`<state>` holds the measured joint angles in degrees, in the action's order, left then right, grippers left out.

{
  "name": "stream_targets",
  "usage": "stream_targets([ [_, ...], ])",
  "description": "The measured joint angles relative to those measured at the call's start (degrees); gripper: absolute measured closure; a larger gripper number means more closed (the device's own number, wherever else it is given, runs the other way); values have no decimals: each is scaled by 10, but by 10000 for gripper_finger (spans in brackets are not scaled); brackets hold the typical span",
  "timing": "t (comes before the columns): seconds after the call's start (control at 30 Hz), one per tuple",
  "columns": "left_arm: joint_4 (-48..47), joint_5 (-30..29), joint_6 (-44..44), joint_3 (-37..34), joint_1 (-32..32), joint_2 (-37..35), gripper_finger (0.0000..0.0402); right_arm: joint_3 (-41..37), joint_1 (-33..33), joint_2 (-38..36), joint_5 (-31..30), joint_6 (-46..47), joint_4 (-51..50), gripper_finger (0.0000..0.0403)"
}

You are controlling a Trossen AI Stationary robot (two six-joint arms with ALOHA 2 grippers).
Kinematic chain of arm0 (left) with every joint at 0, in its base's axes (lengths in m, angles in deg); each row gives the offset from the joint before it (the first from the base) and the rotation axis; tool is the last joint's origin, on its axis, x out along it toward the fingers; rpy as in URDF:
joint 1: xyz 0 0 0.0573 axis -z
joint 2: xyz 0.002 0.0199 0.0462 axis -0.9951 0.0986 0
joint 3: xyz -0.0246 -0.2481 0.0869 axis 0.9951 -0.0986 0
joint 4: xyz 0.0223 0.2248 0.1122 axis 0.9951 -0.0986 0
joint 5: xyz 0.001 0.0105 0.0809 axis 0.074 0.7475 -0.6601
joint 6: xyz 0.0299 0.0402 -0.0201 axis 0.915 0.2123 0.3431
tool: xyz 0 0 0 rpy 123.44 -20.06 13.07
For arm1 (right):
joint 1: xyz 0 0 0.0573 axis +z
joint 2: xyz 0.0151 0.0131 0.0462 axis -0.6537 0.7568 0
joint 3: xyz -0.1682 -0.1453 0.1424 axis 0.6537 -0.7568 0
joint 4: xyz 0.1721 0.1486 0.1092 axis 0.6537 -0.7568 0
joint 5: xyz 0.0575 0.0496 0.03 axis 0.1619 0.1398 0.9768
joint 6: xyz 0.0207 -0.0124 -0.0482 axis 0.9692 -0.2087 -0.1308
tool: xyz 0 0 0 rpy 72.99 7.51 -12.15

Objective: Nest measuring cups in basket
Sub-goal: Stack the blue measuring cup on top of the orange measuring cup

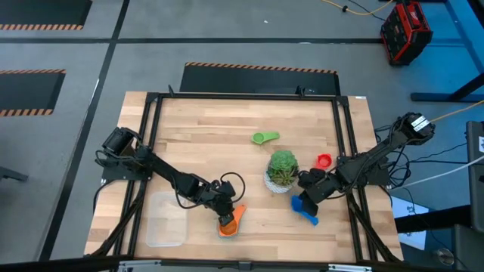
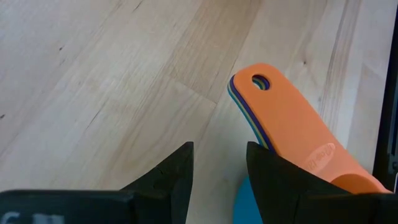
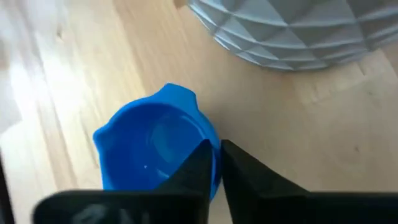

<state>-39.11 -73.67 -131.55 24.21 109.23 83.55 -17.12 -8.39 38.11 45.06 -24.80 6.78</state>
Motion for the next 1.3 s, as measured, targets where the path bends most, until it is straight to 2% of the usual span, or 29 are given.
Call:
stream_targets([
  [0.13, 1, 0, 0, 0, 0, 0, 260, 0, 0, 0, 11, -16, 33, 392],
  [0.37, 1, -4, 0, 1, 0, 0, 260, 0, 0, 0, 29, -38, 119, 387],
  [0.6, 0, -4, 28, 33, 0, 0, 260, 0, 1, 0, 44, -76, 214, 386],
  [0.83, -7, -3, 54, 61, -8, 0, 260, 15, 1, 0, 45, -99, 218, 386],
  [1.3, -8, -2, 61, 68, -18, 0, 260, 34, 1, 0, 46, -135, 218, 386],
])
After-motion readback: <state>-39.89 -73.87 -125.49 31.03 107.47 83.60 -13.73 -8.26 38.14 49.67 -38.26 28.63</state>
